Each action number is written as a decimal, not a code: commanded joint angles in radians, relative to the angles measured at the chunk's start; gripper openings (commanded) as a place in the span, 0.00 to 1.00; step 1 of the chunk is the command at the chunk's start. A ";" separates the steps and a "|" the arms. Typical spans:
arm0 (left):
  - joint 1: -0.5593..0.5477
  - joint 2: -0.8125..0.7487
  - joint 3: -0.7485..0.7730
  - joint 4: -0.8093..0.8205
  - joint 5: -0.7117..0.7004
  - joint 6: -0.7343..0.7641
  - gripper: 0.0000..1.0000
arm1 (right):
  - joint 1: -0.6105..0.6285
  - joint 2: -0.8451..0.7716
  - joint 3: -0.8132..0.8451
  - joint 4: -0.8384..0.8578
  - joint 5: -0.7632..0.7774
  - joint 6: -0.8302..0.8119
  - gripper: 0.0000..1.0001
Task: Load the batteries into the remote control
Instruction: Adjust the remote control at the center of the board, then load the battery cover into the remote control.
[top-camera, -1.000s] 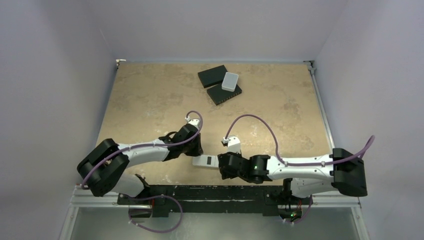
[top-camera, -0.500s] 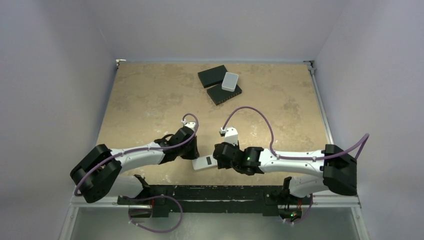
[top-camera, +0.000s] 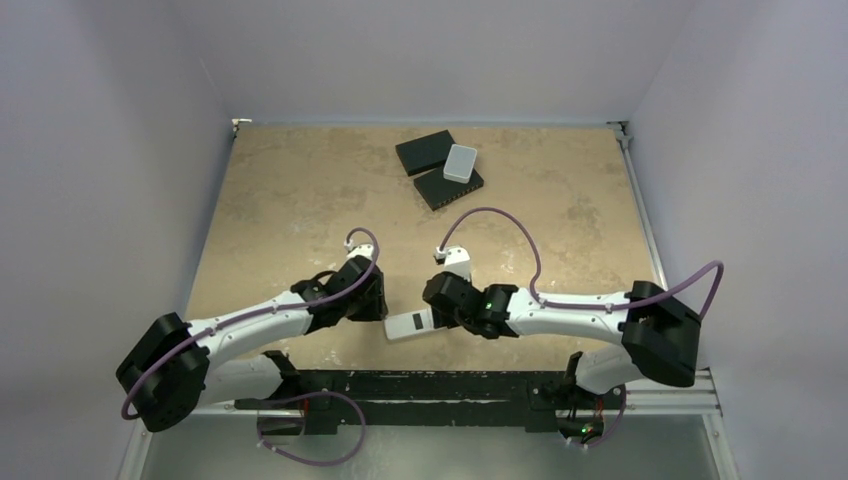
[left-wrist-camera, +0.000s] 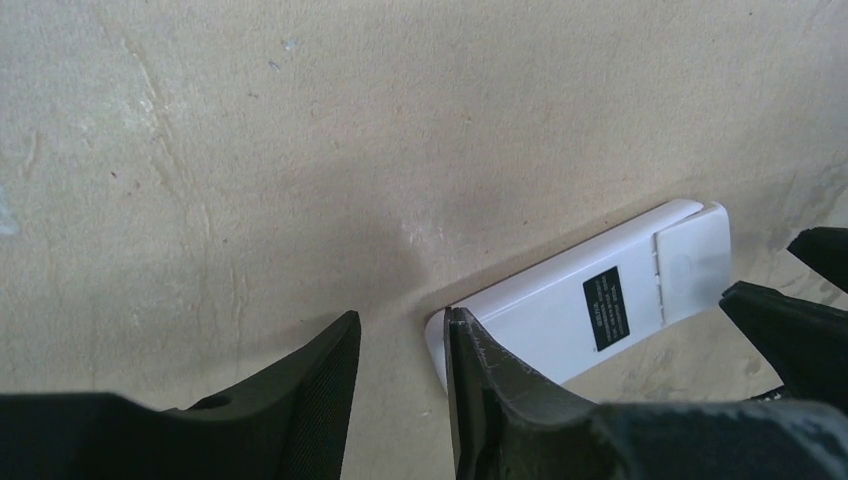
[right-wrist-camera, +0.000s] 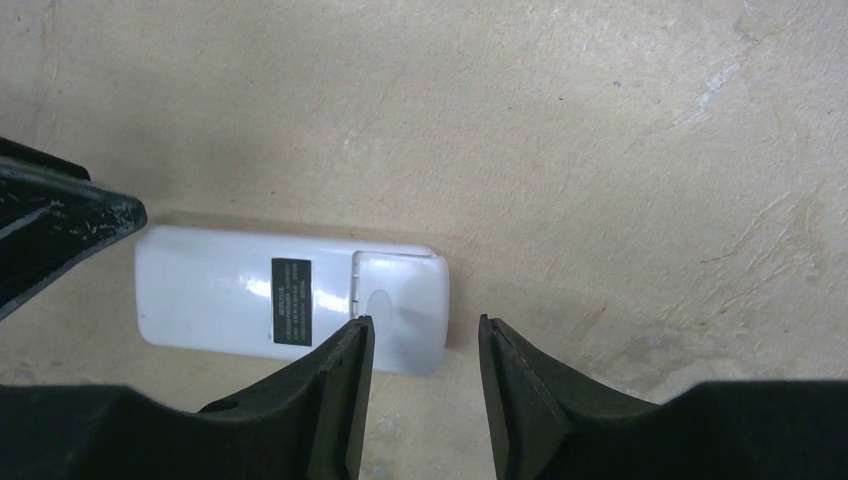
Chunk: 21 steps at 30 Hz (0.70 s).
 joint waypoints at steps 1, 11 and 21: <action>0.003 -0.014 0.012 -0.010 0.068 -0.035 0.37 | -0.018 0.008 0.033 0.049 -0.013 -0.027 0.50; 0.003 -0.058 -0.015 0.024 0.151 -0.063 0.38 | -0.040 0.042 0.008 0.093 -0.052 -0.036 0.44; 0.002 -0.030 -0.041 0.064 0.206 -0.064 0.38 | -0.043 0.053 -0.008 0.101 -0.058 -0.031 0.42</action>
